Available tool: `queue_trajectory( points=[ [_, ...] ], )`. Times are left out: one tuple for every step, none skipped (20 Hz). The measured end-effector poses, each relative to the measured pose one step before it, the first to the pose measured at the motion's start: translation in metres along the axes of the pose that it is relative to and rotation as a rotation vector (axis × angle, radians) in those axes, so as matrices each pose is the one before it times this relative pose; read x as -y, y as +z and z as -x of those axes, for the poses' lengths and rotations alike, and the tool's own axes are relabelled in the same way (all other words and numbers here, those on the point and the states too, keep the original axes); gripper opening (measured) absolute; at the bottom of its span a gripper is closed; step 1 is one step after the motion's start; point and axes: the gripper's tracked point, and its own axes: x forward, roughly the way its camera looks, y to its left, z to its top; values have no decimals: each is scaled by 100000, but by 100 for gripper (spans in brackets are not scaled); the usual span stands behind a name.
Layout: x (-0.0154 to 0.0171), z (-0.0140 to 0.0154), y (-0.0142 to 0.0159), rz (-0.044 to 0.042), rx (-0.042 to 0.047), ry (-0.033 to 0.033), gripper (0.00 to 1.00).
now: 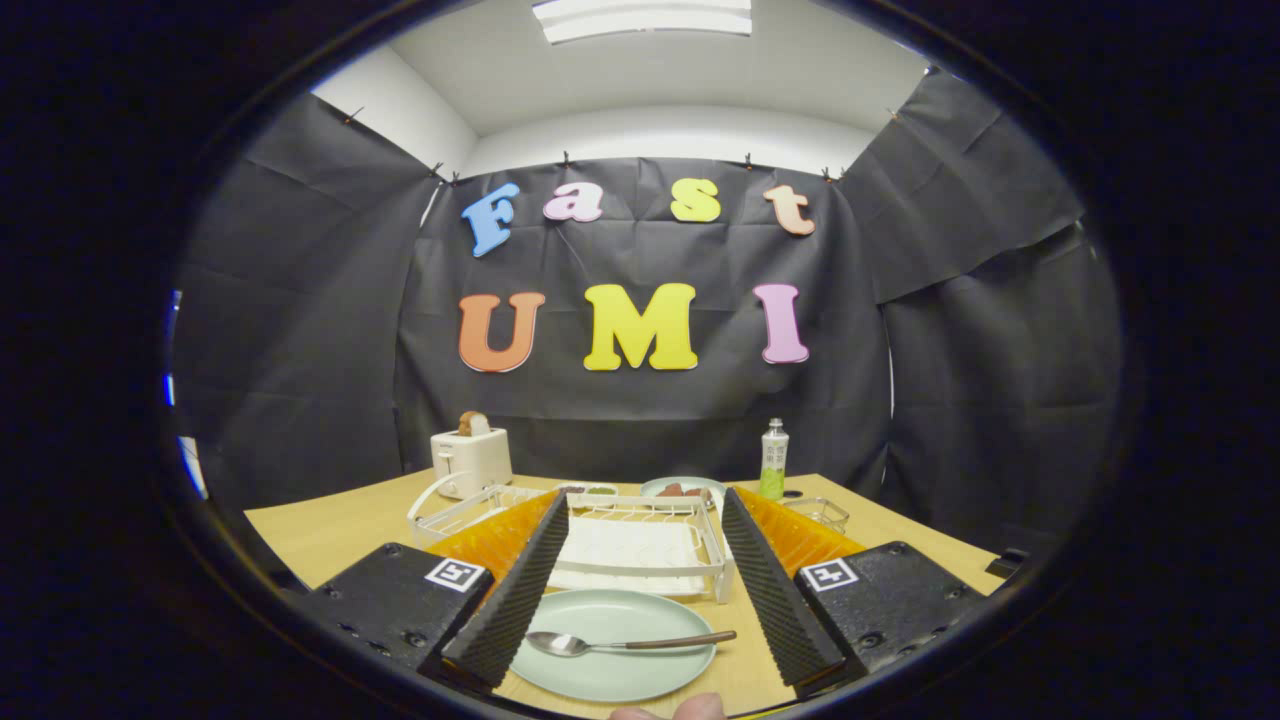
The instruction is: Take the plate from the dish rack, then take the spoon from the basket and place it into the plate.
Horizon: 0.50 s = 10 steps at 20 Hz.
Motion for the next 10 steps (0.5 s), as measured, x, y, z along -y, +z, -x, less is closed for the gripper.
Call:
queue_trajectory(
  points=[
    [20,-24,-167,-421,-463,36,99],
    [46,40,64,-310,6,-174,99],
    [-76,62,62,0,246,76,99],
    [135,-6,151,-143,789,-687,99],
    [205,44,122,94,725,-793,99],
    [121,31,120,268,450,-628,99],
    [17,13,65,102,439,-287,99],
    [-58,79,122,100,462,-47,99],
    [-60,37,-78,259,6,58,99],
    [-50,8,-25,242,124,56,99]
  ],
)
